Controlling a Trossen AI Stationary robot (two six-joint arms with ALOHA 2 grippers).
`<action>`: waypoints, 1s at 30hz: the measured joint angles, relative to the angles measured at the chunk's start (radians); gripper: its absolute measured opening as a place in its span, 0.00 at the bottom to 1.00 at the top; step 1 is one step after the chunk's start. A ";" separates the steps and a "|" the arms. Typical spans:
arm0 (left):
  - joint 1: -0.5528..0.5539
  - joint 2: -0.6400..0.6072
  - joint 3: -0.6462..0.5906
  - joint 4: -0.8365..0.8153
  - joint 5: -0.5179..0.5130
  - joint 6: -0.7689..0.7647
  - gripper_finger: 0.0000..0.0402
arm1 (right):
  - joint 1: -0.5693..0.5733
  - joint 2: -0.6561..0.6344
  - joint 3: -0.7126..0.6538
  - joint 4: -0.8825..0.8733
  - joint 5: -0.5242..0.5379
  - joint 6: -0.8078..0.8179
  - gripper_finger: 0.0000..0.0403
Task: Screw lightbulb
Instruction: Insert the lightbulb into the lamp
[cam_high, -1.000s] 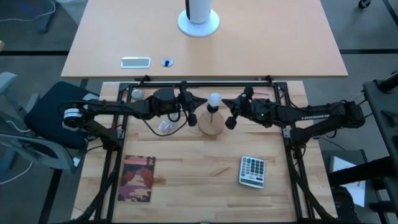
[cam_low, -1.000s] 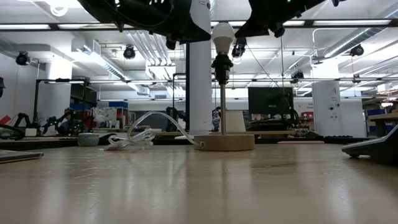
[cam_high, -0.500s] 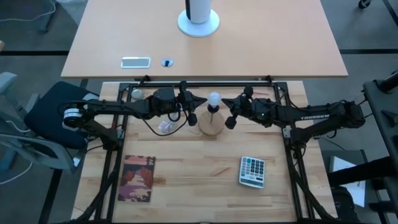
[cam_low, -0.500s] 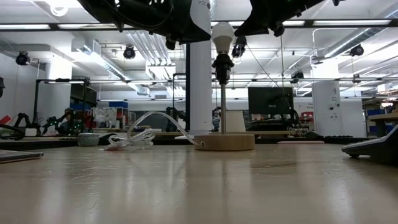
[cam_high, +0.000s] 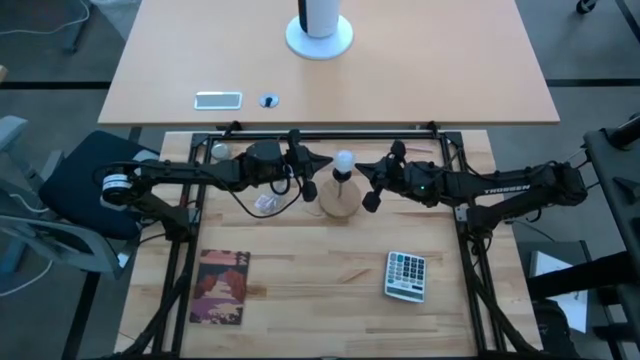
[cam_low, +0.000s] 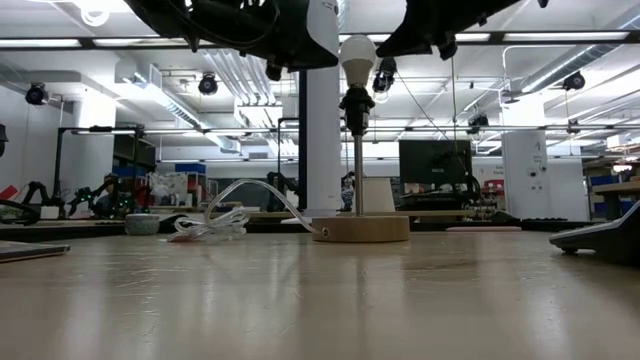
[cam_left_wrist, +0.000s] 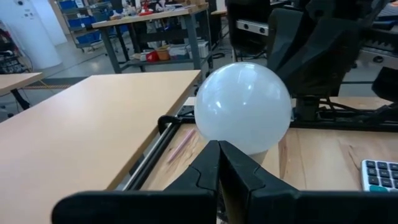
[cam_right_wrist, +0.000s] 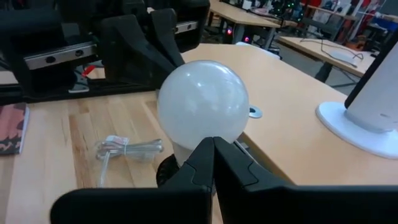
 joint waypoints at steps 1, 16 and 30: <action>0.000 0.000 0.000 0.000 -0.007 -0.003 0.00 | 0.002 0.000 0.000 0.000 0.000 0.003 0.00; 0.001 -0.019 0.000 -0.026 -0.013 -0.015 0.00 | 0.004 0.001 0.000 0.000 0.002 0.037 0.00; -0.003 -0.003 0.000 0.003 0.077 -0.052 0.00 | 0.004 0.001 0.000 0.000 0.006 0.034 0.00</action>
